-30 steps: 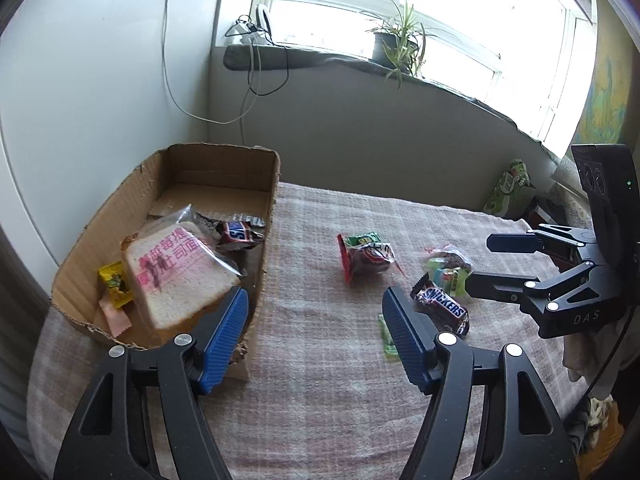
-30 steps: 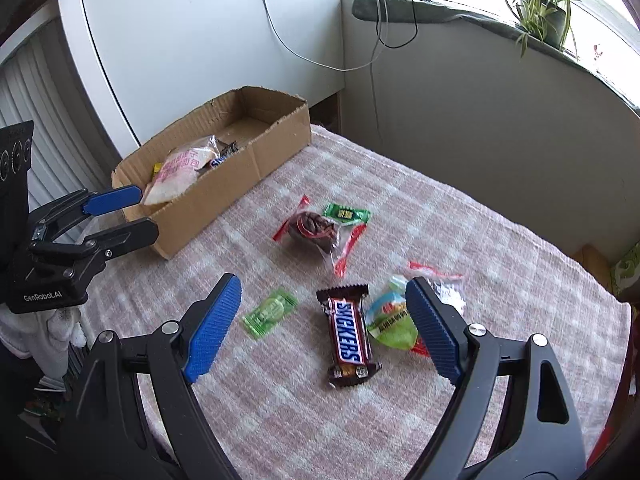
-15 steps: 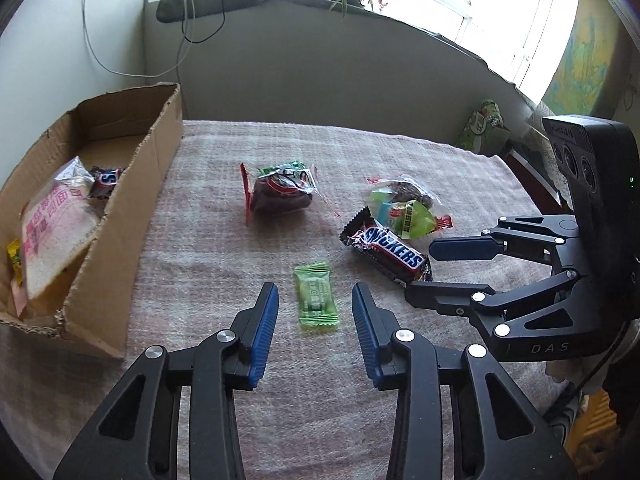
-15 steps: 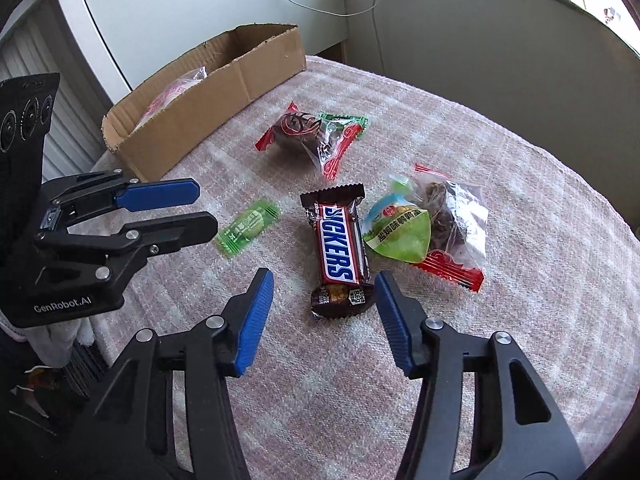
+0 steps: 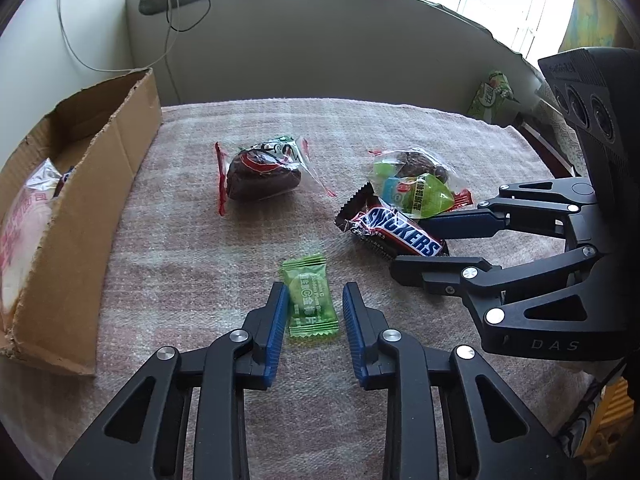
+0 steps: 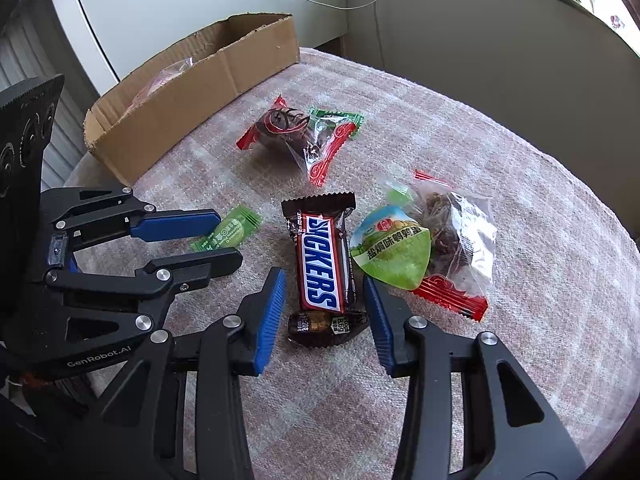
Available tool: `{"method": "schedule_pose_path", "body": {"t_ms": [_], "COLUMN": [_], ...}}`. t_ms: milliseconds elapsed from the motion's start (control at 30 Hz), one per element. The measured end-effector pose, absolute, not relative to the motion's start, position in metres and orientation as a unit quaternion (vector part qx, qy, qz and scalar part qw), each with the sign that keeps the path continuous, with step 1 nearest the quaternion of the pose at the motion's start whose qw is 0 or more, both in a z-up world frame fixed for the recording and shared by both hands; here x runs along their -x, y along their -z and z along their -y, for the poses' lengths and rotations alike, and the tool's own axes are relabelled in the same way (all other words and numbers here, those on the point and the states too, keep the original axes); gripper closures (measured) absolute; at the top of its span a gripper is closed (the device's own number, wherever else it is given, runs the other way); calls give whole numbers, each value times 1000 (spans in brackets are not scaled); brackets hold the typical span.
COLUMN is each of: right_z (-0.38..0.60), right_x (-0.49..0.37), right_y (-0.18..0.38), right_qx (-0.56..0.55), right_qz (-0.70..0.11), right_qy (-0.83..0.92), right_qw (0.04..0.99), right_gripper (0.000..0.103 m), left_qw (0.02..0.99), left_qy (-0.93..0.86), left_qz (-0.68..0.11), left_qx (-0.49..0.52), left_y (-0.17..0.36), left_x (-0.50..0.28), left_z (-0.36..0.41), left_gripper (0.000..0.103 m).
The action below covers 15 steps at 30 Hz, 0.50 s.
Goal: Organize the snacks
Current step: 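Grasp the Snickers bar with the right tool while the left tool grasps a green candy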
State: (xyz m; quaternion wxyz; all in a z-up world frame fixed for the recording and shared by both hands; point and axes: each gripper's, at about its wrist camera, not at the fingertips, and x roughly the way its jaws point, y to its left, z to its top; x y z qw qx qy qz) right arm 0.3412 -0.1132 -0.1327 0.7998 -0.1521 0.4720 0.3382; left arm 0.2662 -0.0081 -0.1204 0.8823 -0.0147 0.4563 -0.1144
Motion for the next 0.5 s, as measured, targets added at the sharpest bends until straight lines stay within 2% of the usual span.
{"method": "schedule_pose_path", "body": {"t_ms": [167, 500], "right_z": [111, 117], "right_x": [-342, -337], "right_y": [134, 129], "right_qx": [158, 134], "right_qz": [-470, -476], "right_qy": [-336, -343], "right_qw": [801, 799], "right_gripper": [71, 73], "left_qw": [885, 892], "left_qy": [110, 108], "left_qz": [-452, -440], "left_qx": [5, 13], "left_y": [121, 114], "left_x": [-266, -258], "left_z": [10, 7], "left_gripper": [82, 84]}}
